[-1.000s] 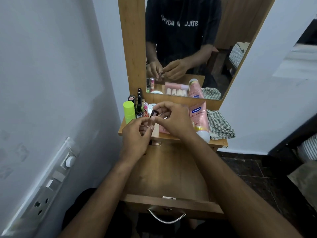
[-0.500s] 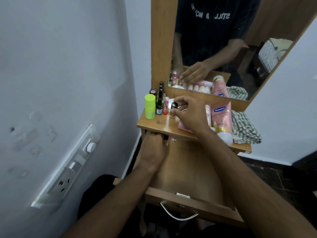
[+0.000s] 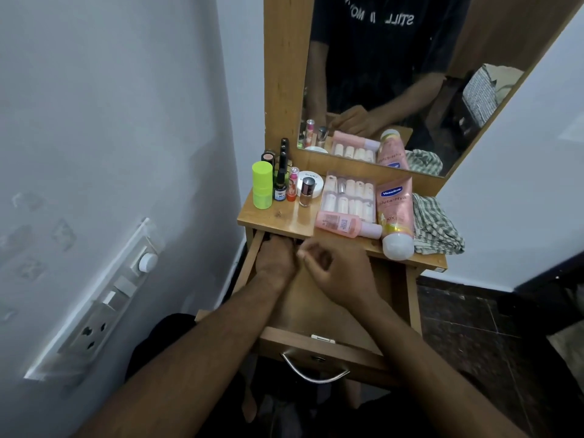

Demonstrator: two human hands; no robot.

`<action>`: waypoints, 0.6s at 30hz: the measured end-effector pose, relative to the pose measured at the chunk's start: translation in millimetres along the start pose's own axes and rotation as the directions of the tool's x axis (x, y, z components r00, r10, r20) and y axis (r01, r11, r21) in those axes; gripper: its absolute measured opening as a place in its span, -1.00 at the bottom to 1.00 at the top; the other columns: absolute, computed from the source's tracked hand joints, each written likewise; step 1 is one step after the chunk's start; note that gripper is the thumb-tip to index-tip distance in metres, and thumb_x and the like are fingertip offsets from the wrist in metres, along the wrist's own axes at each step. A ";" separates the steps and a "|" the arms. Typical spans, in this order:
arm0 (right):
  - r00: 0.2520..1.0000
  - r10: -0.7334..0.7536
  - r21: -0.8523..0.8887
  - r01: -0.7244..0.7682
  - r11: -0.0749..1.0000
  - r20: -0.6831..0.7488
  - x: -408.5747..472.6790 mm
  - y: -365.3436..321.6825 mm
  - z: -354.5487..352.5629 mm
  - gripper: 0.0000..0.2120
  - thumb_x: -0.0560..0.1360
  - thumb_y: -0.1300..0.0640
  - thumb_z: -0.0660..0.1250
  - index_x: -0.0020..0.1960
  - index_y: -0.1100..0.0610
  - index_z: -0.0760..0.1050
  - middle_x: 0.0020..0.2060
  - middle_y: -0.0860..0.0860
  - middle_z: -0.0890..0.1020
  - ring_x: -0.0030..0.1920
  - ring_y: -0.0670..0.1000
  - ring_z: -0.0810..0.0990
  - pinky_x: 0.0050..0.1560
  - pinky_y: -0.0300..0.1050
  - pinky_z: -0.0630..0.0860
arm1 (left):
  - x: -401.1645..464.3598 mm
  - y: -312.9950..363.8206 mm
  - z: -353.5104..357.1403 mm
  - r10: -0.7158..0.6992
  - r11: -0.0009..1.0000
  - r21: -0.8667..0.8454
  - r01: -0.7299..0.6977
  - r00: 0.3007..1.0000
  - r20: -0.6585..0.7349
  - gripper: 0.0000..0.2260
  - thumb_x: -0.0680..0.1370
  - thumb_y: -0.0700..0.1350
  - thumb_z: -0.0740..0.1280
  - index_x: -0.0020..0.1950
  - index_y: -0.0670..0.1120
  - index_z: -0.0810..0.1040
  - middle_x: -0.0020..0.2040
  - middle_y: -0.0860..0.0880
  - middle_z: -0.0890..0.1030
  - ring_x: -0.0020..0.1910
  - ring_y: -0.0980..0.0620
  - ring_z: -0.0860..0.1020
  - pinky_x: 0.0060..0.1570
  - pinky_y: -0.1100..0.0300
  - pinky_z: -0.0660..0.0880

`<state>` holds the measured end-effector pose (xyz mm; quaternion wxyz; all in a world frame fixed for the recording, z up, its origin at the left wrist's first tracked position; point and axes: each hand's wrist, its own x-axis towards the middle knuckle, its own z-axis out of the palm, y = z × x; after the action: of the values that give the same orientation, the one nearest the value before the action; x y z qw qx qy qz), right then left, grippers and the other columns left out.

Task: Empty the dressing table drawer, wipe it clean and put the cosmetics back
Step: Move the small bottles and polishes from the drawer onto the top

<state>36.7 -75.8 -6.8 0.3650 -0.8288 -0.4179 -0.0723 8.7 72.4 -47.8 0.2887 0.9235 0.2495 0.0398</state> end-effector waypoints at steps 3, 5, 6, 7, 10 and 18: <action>0.938 0.176 -0.102 -0.152 0.983 0.298 -9.0 22.1 12.7 -0.83 0.50 -0.03 0.42 0.06 -0.05 0.67 -0.15 -0.15 0.69 -0.18 -0.16 0.59 -0.13 -0.08 0.59 | -1.5 1.7 -0.6 -0.020 0.999 -0.042 0.019 1.000 -0.012 -0.81 0.58 -0.11 0.32 0.14 -0.14 0.62 0.11 -0.15 0.67 0.08 -0.17 0.64 0.06 0.01 0.59; 0.914 0.213 -0.141 -0.173 0.975 0.346 -8.8 32.0 18.5 -0.70 0.51 0.00 0.40 0.23 -0.05 0.63 0.07 -0.10 0.70 0.04 -0.07 0.63 0.04 -0.05 0.60 | -3.1 1.7 0.9 -0.039 0.996 -0.081 0.038 0.999 -0.012 -0.77 0.50 -0.07 0.40 0.10 -0.14 0.64 0.04 -0.14 0.68 0.03 -0.17 0.64 -0.06 0.10 0.56; 0.912 0.222 -0.159 -0.177 0.971 0.345 -6.2 36.6 21.0 -0.66 0.51 0.02 0.38 0.28 -0.07 0.60 0.15 -0.08 0.69 0.11 -0.03 0.63 0.08 -0.04 0.59 | -4.4 2.3 1.0 -0.046 0.994 -0.099 0.044 0.999 -0.017 -0.76 0.48 -0.06 0.41 0.07 -0.15 0.65 0.00 -0.13 0.69 0.00 -0.16 0.65 -0.13 0.14 0.51; 0.909 0.236 -0.183 -0.182 0.966 0.345 -2.2 39.6 23.0 -0.66 0.52 0.02 0.36 0.29 -0.07 0.58 0.17 -0.05 0.68 0.14 0.01 0.62 0.09 -0.03 0.59 | -5.6 2.2 0.7 -0.051 0.992 -0.120 0.048 0.998 -0.028 -0.77 0.46 -0.06 0.40 0.04 -0.15 0.66 -0.04 -0.12 0.69 -0.04 -0.15 0.65 -0.16 0.17 0.47; 0.883 0.303 -0.282 -0.207 0.937 0.359 8.2 47.5 31.0 -0.67 0.58 0.01 0.30 0.33 -0.01 0.54 0.23 0.04 0.63 0.19 0.12 0.60 0.08 -0.05 0.56 | -7.7 -1.5 3.3 -0.051 0.987 -0.157 0.042 0.997 -0.051 -0.78 0.45 -0.05 0.38 -0.01 -0.15 0.67 -0.10 -0.11 0.69 -0.10 -0.13 0.63 -0.18 0.19 0.46; 0.952 0.202 -0.394 -0.099 0.914 0.232 18.2 35.6 46.7 -0.70 0.59 0.09 0.27 0.30 0.10 0.51 0.24 0.13 0.58 0.22 0.18 0.54 0.06 -0.07 0.49 | -17.2 -4.2 -2.6 -0.017 0.983 -0.181 0.012 1.000 -0.024 -0.84 0.53 -0.10 0.35 -0.09 -0.18 0.64 -0.18 -0.09 0.66 -0.14 -0.09 0.61 -0.21 0.21 0.37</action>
<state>66.3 -46.8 -52.2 0.1436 -0.9154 -0.3759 -0.0103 -8.7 68.4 -46.8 0.3684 0.8911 0.2551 0.0717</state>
